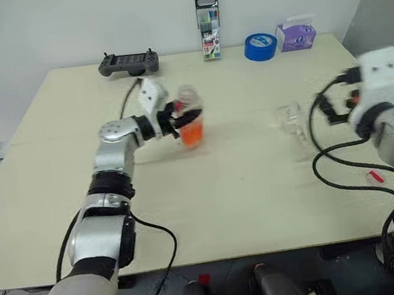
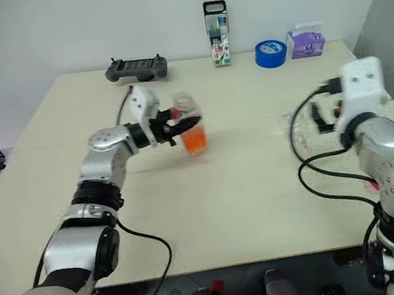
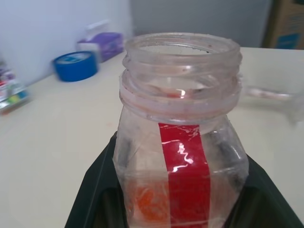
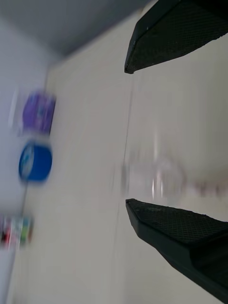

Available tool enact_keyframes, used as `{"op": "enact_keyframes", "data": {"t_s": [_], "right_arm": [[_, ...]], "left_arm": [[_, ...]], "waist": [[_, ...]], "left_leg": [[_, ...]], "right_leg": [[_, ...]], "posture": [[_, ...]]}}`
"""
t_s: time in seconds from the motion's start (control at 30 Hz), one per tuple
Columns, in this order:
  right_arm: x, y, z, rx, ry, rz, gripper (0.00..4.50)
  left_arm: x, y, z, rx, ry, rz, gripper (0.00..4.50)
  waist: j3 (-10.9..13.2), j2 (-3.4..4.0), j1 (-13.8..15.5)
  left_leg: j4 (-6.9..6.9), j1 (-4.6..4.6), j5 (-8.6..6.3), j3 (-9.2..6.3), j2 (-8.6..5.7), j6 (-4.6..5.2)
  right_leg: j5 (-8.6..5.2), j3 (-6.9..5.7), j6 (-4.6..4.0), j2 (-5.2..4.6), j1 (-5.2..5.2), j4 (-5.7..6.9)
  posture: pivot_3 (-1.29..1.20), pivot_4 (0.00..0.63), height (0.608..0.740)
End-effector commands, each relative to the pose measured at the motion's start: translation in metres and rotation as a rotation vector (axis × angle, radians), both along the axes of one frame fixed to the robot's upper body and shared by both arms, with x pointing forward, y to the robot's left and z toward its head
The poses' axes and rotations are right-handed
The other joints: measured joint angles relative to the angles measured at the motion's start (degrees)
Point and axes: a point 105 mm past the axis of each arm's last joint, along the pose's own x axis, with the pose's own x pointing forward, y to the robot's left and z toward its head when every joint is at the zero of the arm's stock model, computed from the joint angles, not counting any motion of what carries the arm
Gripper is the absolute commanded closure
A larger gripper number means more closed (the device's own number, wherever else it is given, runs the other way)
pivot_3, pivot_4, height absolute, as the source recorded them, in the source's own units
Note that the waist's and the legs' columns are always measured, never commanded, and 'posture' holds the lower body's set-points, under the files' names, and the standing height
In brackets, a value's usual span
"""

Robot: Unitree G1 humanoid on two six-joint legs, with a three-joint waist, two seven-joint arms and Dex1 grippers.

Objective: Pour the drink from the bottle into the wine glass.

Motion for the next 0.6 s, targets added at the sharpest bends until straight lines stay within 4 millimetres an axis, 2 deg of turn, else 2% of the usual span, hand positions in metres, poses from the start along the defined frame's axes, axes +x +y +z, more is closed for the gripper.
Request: {"op": "enact_keyframes", "data": {"t_s": [0.03,0.13,0.33,0.47,0.6], "right_arm": [[-0.035,0.089,0.006,0.003,0.020,0.535,0.00],[-0.030,0.123,0.006,0.130,0.059,0.650,0.00],[-0.018,0.158,-0.012,0.150,0.119,0.704,0.00],[-0.007,0.168,-0.016,0.177,0.127,0.681,0.00],[0.003,0.164,-0.013,0.247,0.126,0.630,0.00]], "left_arm": [[0.008,0.042,0.025,-0.061,-0.092,0.205,2.74],[0.009,0.080,0.021,-0.138,-0.081,0.372,2.74],[0.001,0.109,-0.002,-0.067,-0.056,0.512,2.74],[-0.001,0.124,-0.007,-0.086,-0.052,0.589,2.74],[-0.001,0.134,-0.012,-0.127,-0.025,0.658,2.74]], "waist": [[0.0,-0.02,0.1],[0.0,-0.04,0.2],[0.0,-0.15,1.1],[-0.1,-0.29,1.4],[-0.1,-0.30,1.5]], "left_leg": [[0.02,-0.04,-0.01,-0.09,0.04,0.01],[0.07,-0.15,0.00,-0.30,0.10,0.01],[0.22,-0.19,0.01,-0.25,-0.22,-0.03],[0.27,-0.18,0.02,-0.20,-0.31,-0.04],[0.23,-0.13,0.02,-0.24,-0.25,-0.04]], "right_leg": [[0.00,-0.05,0.00,0.00,0.00,0.00],[0.00,-0.12,0.00,-0.09,0.00,0.00],[0.05,-0.04,0.08,-0.65,-0.01,-0.06],[0.08,-0.02,0.13,-0.99,-0.02,-0.05],[0.08,-0.08,0.13,-0.98,-0.02,0.02]], "posture": [[0.00,0.150,0.740],[0.00,0.150,0.740],[0.00,0.150,0.740],[0.00,0.150,0.740],[0.00,0.150,0.740]]}}
